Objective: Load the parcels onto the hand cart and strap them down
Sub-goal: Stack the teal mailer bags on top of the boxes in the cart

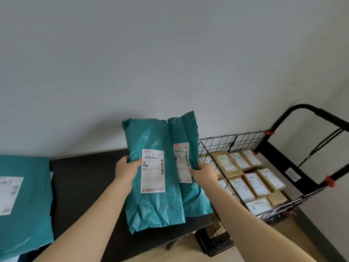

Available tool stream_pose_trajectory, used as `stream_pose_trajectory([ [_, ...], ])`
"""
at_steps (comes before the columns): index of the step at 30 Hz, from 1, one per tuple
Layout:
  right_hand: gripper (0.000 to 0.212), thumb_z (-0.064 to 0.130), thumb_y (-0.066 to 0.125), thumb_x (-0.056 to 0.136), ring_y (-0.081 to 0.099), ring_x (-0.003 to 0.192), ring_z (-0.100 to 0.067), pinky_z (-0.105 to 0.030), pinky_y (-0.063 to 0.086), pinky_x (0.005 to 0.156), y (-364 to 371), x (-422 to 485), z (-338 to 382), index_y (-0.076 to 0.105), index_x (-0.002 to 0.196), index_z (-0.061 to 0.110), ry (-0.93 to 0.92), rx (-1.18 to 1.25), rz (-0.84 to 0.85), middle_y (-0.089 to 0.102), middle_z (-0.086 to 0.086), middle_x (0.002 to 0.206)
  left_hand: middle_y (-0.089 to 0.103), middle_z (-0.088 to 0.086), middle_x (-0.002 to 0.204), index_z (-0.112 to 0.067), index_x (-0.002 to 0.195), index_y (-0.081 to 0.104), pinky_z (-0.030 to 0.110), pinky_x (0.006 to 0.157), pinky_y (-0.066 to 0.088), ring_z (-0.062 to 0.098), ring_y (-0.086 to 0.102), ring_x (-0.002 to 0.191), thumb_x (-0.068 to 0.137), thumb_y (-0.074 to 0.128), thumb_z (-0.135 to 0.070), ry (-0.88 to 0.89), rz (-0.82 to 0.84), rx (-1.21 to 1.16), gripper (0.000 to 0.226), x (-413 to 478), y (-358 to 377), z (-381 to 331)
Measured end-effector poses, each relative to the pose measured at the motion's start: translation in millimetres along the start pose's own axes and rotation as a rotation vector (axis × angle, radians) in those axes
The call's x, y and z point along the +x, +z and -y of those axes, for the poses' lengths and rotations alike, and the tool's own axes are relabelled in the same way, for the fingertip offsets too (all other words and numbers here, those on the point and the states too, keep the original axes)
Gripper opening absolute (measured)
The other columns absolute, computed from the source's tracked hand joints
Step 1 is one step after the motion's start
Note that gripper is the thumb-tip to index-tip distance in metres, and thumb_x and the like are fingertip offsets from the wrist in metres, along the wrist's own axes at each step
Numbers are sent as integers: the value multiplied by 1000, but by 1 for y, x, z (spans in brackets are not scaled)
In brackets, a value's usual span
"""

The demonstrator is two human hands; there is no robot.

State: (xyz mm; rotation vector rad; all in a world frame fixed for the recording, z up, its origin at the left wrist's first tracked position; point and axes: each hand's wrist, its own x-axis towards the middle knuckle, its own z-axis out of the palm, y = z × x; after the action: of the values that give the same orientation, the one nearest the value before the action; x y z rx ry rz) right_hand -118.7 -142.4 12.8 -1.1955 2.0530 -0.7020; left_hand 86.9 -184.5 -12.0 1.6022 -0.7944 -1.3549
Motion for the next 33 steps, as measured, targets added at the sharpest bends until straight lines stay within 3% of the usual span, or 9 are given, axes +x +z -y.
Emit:
stream_pose_trajectory([
  [4, 19, 10, 51, 91, 57, 74, -24, -38, 51, 67, -44, 8, -21, 66, 102, 7, 9, 29, -110, 70, -13, 95, 63, 11, 103, -4, 115, 57, 36, 76, 45, 27, 60, 89, 87, 63, -8, 25, 70, -37, 29, -12, 48, -11],
  [9, 18, 10, 50, 90, 56, 72, -23, -36, 50, 66, -92, 51, -58, 65, 98, 5, 42, 102, -184, 69, -16, 94, 63, 13, 107, -4, 117, 54, 36, 76, 45, 27, 60, 88, 89, 59, -8, 33, 133, -46, 29, -6, 122, -19],
  [13, 15, 14, 53, 91, 63, 81, -27, -40, 55, 74, -141, 114, -93, 64, 98, 8, 35, 131, -206, 68, -10, 91, 63, 14, 111, -5, 123, 52, 36, 73, 48, 27, 62, 91, 89, 58, -10, -1, 144, -77, 35, 9, 200, -18],
  [18, 7, 14, 52, 91, 54, 62, -18, -25, 41, 49, -214, 199, -148, 59, 92, 10, 18, 97, -180, 63, -5, 81, 62, 15, 111, -6, 124, 50, 37, 76, 49, 28, 61, 92, 90, 56, -8, -19, 100, -44, 34, 27, 323, -13],
  [21, 9, 13, 53, 90, 47, 58, -13, -23, 35, 47, -250, 245, -183, 54, 82, 13, 47, 69, -134, 55, 2, 70, 62, 16, 109, -7, 112, 53, 39, 83, 49, 31, 60, 93, 90, 53, -6, -47, 65, 11, 22, 40, 390, -3],
  [24, 10, 13, 54, 89, 53, 66, -20, -26, 38, 51, -266, 285, -217, 53, 79, 14, 115, 32, -31, 57, -1, 71, 62, 16, 107, -7, 109, 53, 41, 83, 48, 32, 60, 93, 90, 53, -5, -109, 8, 90, 18, 54, 434, 16],
  [26, 2, 12, 56, 87, 61, 76, -27, -31, 48, 60, -268, 309, -239, 58, 86, 12, 180, 49, 51, 65, -8, 81, 61, 18, 108, -5, 114, 54, 42, 85, 47, 34, 60, 98, 90, 53, -6, -145, -34, 149, 24, 65, 452, 34],
  [29, 11, 8, 55, 87, 63, 83, -31, -37, 53, 70, -257, 338, -271, 61, 96, 5, 275, 65, 157, 67, -12, 88, 57, 16, 100, -2, 116, 54, 36, 78, 44, 29, 55, 90, 91, 51, -3, -196, -106, 263, 25, 74, 464, 62],
  [33, 15, 3, 52, 91, 60, 73, -20, -30, 52, 63, -231, 363, -303, 60, 104, 6, 423, 137, 333, 66, -9, 89, 56, 17, 97, -3, 116, 54, 32, 74, 41, 28, 51, 84, 92, 50, -3, -274, -186, 335, 25, 84, 469, 100],
])
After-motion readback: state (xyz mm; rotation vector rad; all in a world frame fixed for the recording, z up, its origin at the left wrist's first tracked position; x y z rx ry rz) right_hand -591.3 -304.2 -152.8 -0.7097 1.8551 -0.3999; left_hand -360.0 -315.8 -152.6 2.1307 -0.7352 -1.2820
